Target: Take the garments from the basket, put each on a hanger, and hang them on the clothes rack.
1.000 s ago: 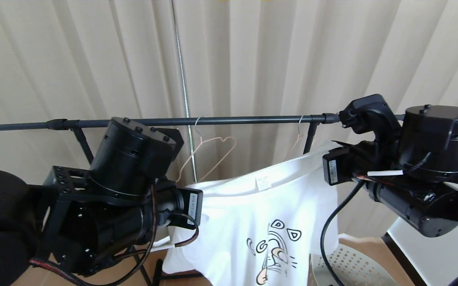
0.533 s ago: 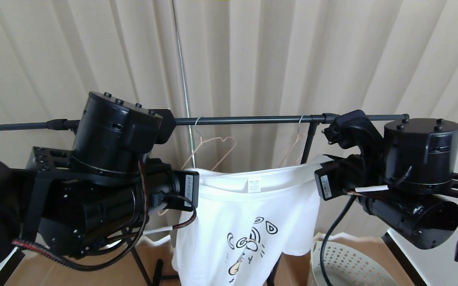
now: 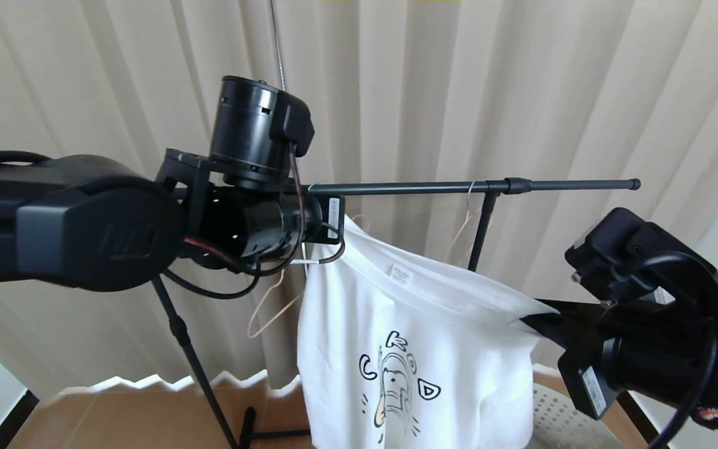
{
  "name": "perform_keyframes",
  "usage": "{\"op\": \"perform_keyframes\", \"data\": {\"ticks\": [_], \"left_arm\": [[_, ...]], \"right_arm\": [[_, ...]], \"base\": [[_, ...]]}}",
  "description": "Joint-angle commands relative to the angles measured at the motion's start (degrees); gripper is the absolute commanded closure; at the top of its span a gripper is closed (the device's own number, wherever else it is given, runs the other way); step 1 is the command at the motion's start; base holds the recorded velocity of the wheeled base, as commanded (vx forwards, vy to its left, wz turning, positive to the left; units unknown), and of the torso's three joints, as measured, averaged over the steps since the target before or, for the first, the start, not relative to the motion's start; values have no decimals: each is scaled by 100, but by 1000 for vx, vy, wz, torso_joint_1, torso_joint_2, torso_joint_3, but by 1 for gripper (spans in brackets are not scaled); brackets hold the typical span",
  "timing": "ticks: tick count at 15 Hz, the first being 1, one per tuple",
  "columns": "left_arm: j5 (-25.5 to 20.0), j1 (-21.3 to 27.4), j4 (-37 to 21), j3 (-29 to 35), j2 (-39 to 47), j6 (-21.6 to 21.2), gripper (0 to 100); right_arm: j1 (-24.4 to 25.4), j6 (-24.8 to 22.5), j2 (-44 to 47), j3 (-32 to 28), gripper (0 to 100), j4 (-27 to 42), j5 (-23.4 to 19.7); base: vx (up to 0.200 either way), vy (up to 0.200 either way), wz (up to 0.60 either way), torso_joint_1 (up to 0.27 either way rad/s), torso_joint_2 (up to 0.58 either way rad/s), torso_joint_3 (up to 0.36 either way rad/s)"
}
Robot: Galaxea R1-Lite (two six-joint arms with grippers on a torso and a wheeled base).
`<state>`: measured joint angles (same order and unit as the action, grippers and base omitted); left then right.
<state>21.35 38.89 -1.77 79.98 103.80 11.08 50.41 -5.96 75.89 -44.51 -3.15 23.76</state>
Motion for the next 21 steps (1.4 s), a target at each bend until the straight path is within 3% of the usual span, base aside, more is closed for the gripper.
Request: {"op": "perform_keyframes", "data": {"ticks": [1,4,7,11,13,15,17,21], "left_arm": [[-324,-22,27,835,914,-124,100],[-755,-13,27,1327,1125,-133,100],[-1379,5,106,1468,1142,-133,100],[-1379,5,221,1345,1054,-124,100],[-1238,-30,98,1309,852,-124,100],[-816,-30,-377,1125,430,-159,100],[-96,5,-913,800,-80,-247,100],[291,233,-1643,-273,-1152,-458,100]], "right_arm": [[637,491,93,-102,100,-11,-3],[1015,1044,532,-269,100,-37,-12],[1393,1747,1253,-462,100,-679,50],[1331,1695,1139,-392,100,-679,103],[1041,1457,1042,-383,100,-345,138],[347,895,902,-313,100,139,208],[-427,596,1016,-383,100,112,331],[-971,596,1473,-577,100,-406,463]], "base": [[0,0,0,0,0,0],[0,0,0,0,0,0],[0,0,0,0,0,0],[0,0,0,0,0,0],[0,0,0,0,0,0],[0,0,0,0,0,0],[0,0,0,0,0,0],[0,0,0,0,0,0]]}}
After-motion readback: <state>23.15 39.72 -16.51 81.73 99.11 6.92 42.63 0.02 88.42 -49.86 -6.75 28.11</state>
